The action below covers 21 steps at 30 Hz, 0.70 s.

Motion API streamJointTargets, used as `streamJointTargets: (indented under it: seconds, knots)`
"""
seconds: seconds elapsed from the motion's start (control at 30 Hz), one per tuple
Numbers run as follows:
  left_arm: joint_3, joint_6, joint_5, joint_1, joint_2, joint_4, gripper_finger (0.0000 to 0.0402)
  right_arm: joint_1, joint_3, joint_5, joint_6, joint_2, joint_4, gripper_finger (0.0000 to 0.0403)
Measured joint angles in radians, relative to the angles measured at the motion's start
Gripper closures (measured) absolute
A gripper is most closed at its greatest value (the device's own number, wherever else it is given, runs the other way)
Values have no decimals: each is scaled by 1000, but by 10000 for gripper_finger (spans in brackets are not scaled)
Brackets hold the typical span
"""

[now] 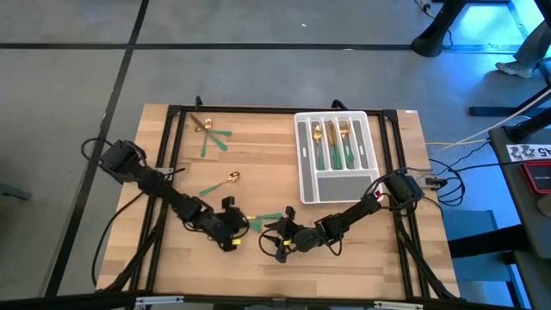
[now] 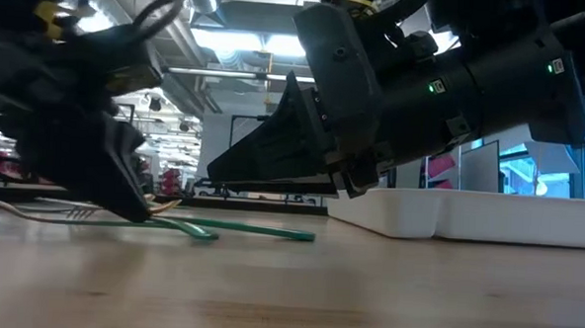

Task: Sort silverware
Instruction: Put the green knife into the silverware tray

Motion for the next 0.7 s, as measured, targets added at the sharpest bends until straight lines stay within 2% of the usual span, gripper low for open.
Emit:
streamJointTargets:
  seconds: [0.13,0.23,0.33,0.4,0.47,0.57,0.7]
  knots:
    - [2,42,93,27,31,72,400,0,0,0,0,0,0,251]
    - [4,12,164,23,62,90,400,0,0,0,0,0,0,251]
    - [7,5,285,-5,86,134,400,0,0,0,1,0,0,251]
    - [6,57,353,-34,95,168,399,0,0,0,1,0,0,251]
    - [3,108,337,-46,97,190,400,0,0,0,1,0,0,251]
    - [1,89,206,-21,100,200,399,0,0,0,1,0,0,251]
    - [0,76,183,15,100,201,398,0,0,0,3,0,0,251]
